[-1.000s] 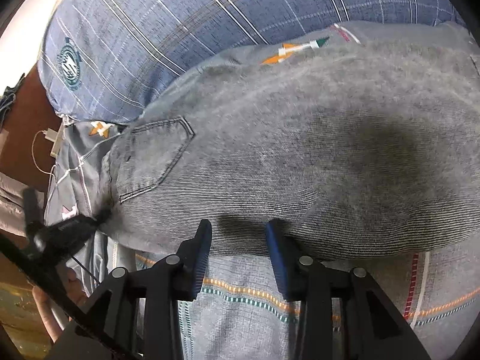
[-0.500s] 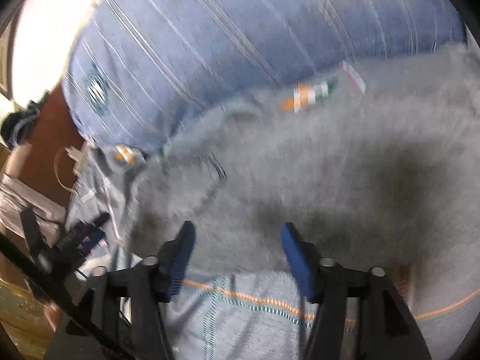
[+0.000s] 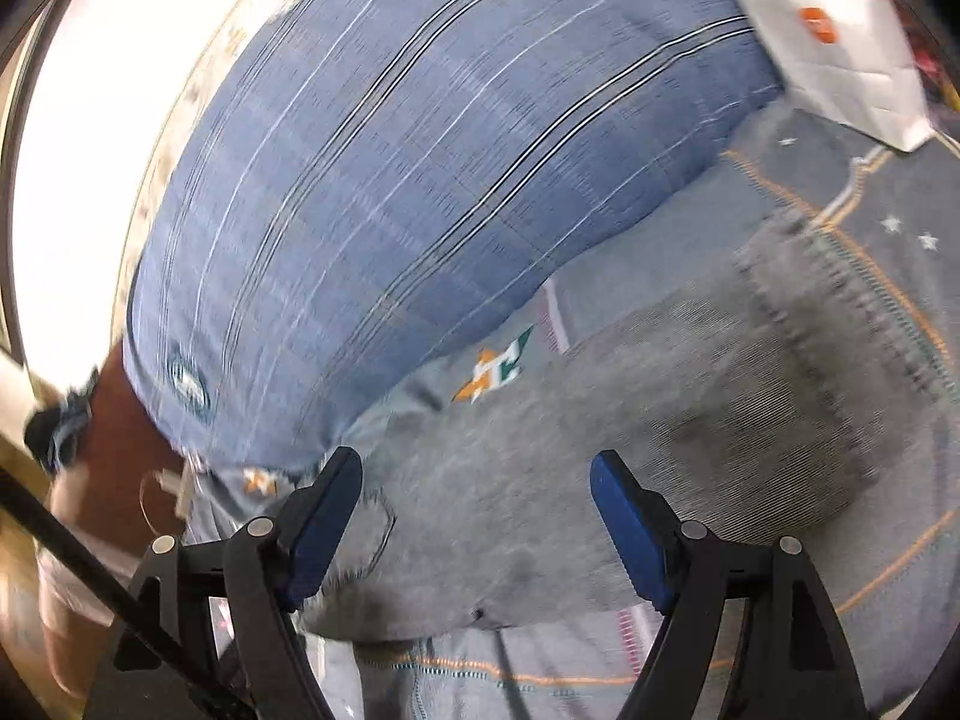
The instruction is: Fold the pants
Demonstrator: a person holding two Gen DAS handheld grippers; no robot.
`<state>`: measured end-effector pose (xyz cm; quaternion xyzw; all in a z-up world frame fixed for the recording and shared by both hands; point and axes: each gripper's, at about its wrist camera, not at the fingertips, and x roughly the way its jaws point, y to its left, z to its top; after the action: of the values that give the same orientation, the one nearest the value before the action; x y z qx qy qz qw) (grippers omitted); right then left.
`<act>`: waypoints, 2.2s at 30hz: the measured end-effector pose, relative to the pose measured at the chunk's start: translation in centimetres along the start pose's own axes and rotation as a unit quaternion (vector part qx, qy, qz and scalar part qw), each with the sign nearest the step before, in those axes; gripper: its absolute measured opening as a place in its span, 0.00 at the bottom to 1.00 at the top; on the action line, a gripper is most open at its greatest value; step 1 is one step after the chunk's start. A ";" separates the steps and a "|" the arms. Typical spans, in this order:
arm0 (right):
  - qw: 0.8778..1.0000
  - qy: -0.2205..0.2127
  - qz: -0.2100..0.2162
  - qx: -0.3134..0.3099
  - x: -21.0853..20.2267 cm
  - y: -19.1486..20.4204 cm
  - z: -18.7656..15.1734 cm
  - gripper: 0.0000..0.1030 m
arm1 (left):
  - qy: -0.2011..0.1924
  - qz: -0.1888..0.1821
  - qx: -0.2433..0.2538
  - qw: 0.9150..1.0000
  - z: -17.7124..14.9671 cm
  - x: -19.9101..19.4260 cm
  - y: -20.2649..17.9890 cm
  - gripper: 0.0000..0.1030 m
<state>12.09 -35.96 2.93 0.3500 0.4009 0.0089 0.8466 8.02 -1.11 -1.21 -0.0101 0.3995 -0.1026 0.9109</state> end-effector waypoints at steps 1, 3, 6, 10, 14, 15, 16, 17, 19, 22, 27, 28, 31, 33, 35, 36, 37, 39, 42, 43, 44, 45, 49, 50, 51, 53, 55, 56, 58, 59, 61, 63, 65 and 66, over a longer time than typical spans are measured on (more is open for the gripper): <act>1.000 -0.005 -0.008 0.009 -0.5 -0.7 0.5 0.81 | 0.001 -0.005 0.013 1.000 0.0 0.0 -1.0 0.66; 0.998 -0.023 -0.041 0.044 -2.1 -3.3 1.4 0.81 | 0.006 -0.024 0.043 0.999 -0.2 0.1 -3.6 0.66; 0.990 -0.040 -0.069 0.118 -3.9 -7.5 2.1 0.81 | 0.014 -0.046 0.100 0.994 -0.6 0.4 -8.5 0.66; 0.978 -0.057 -0.074 0.188 -6.0 -11.7 2.7 0.80 | 0.035 -0.095 0.162 0.982 -1.1 1.4 -15.8 0.66; 0.966 -0.076 -0.072 0.236 -7.8 -14.7 2.6 0.76 | 0.075 -0.140 0.223 0.962 -2.1 3.3 -23.1 0.66; 0.964 -0.080 -0.072 0.241 -8.0 -15.2 2.5 0.76 | 0.083 -0.147 0.238 0.956 -2.5 3.8 -24.7 0.66; 0.962 -0.084 -0.073 0.248 -8.5 -15.9 2.6 0.76 | 0.091 -0.154 0.255 0.950 -2.8 4.3 -26.5 0.66; 0.961 -0.086 -0.071 0.252 -8.6 -16.2 2.5 0.73 | 0.096 -0.158 0.267 0.946 -3.1 4.5 -27.8 0.66; 0.959 -0.086 -0.063 0.261 -8.7 -17.1 2.6 0.70 | 0.106 -0.165 0.292 0.936 -3.7 5.4 -30.8 0.66; 0.958 -0.083 -0.057 0.269 -8.8 -18.3 2.7 0.69 | 0.120 -0.173 0.318 0.924 -4.5 6.6 -33.8 0.66; 0.951 -0.076 -0.038 0.297 -8.5 -19.6 2.4 0.69 | 0.131 -0.172 0.363 0.907 -6.1 8.2 -38.5 0.60; 0.950 -0.078 -0.038 0.300 -8.6 -19.8 2.3 0.69 | 0.132 -0.163 0.384 0.899 -6.7 8.6 -39.6 0.54; 0.942 -0.085 -0.033 0.322 -8.9 -20.8 2.1 0.69 | 0.117 -0.145 0.408 0.894 -7.7 9.1 -41.1 0.46; 0.935 -0.089 -0.025 0.341 -8.9 -21.5 1.8 0.69 | 0.109 -0.150 0.416 0.890 -7.9 8.9 -41.8 0.45; 0.931 -0.089 -0.014 0.352 -8.8 -21.8 1.6 0.69 | 0.100 -0.146 0.422 0.889 -8.2 8.8 -42.2 0.45; 0.931 -0.087 -0.008 0.355 -8.6 -21.9 1.6 0.69 | 0.099 -0.145 0.423 0.889 -8.3 8.8 -42.3 0.45; 0.931 -0.085 -0.004 0.356 -8.5 -21.9 1.6 0.69 | 0.098 -0.148 0.423 0.888 -8.3 8.8 -42.2 0.45; 0.931 -0.082 0.000 0.356 -8.3 -21.8 1.7 0.69 | 0.107 -0.161 0.418 0.887 -7.9 9.1 -41.8 0.45; 0.929 -0.079 0.004 0.361 -8.2 -21.8 1.6 0.69 | 0.114 -0.167 0.414 0.887 -7.2 9.5 -41.2 0.36; 0.929 -0.079 0.005 0.362 -8.1 -21.9 1.6 0.69 | 0.105 -0.159 0.418 0.888 -7.1 9.4 -41.1 0.29; 0.929 -0.077 0.007 0.363 -8.1 -21.9 1.6 0.69 | 0.101 -0.150 0.420 0.889 -7.1 9.4 -41.0 0.16; 0.930 -0.074 0.009 0.361 -8.0 -21.9 1.7 0.69 | 0.099 -0.147 0.414 0.893 -6.8 9.3 -40.9 0.13; 0.932 -0.060 0.037 0.355 -7.0 -21.7 2.0 0.69 | 0.110 -0.193 0.333 0.916 -4.4 8.7 -38.3 0.12; 0.934 -0.052 0.045 0.351 -6.5 -21.6 2.2 0.70 | 0.118 -0.202 0.316 0.919 -3.9 8.7 -37.8 0.12; 0.938 -0.038 0.054 0.341 -5.7 -21.6 2.6 0.71 | 0.130 -0.215 0.297 0.921 -3.5 8.9 -37.3 0.12; 0.941 -0.012 0.074 0.330 -4.3 -21.4 3.1 0.74 | 0.147 -0.234 0.271 0.922 -2.9 9.2 -36.5 0.12; 0.939 0.012 0.111 0.325 -2.7 -20.9 3.3 0.74 | 0.153 -0.243 0.256 0.923 -2.7 9.2 -36.1 0.12; 0.940 0.025 0.125 0.317 -1.9 -20.5 3.5 0.74 | 0.156 -0.247 0.250 0.923 -2.7 9.2 -35.9 0.12; 0.947 0.034 0.118 0.296 -1.3 -19.8 4.0 0.74 | 0.155 -0.245 0.248 0.924 -2.8 8.9 -36.0 0.12; 0.953 0.035 0.103 0.283 -1.1 -19.3 4.2 0.73 | 0.154 -0.243 0.252 0.924 -3.0 8.8 -36.1 0.12; 0.964 0.041 0.064 0.257 -0.7 -18.4 4.3 0.57 | 0.153 -0.240 0.255 0.924 -2.9 8.5 -36.1 0.12; 0.968 0.047 0.049 0.242 -0.5 -17.9 4.2 0.25 | 0.148 -0.236 0.254 0.926 -2.8 8.1 -36.1 0.12; 0.972 0.044 0.070 0.218 -0.8 -16.9 4.4 0.17 | 0.142 -0.241 0.243 0.929 -2.3 7.5 -35.3 0.12; 0.977 0.041 0.079 0.193 -1.1 -15.8 4.5 0.16 | 0.138 -0.242 0.238 0.930 -2.0 7.5 -34.8 0.12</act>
<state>10.27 -50.86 -3.85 0.5368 0.4007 0.0125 0.7424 5.24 -36.54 -4.48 0.1250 0.4706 -0.4129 0.7697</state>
